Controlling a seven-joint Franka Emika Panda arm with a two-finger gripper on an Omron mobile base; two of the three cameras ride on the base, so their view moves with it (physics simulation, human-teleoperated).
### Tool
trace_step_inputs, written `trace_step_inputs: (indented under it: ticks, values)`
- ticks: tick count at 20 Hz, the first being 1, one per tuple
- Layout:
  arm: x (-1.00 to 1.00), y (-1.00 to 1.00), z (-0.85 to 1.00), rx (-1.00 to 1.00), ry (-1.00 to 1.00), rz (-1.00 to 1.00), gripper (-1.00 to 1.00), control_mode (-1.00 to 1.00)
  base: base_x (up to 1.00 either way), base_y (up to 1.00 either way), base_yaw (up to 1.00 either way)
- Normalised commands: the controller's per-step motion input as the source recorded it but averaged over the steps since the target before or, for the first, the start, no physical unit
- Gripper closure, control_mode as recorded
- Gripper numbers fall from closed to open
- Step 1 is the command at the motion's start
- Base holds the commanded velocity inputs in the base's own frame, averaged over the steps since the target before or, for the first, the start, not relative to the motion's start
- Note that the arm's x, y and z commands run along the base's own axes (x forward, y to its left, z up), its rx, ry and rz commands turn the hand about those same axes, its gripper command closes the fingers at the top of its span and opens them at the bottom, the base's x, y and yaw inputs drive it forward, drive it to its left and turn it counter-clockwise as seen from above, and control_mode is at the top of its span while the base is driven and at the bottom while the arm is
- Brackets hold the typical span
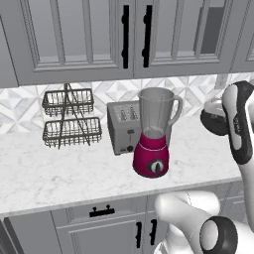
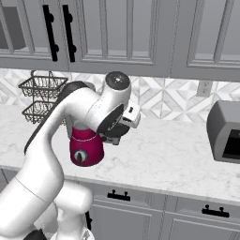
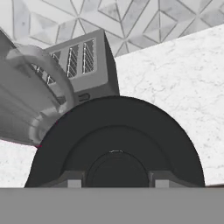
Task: Close the lid blender by securely placing the lid on top.
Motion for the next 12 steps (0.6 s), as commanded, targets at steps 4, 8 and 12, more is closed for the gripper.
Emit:
trace_step_inputs:
  ticks: [4, 8, 12]
  values:
    - [0.00, 0.52, 0.96, -0.04, -0.05, 0.00, 1.00, -1.00, 0.00, 0.00, 0.00]
    - [0.00, 0.62, 0.91, -0.05, -0.03, 0.00, 1.00, -1.00, 0.00, 0.00, 0.00]
    - [0.00, 0.89, 0.41, -0.05, -0.01, -0.03, 1.00, -1.00, 0.00, 0.00, 0.00]
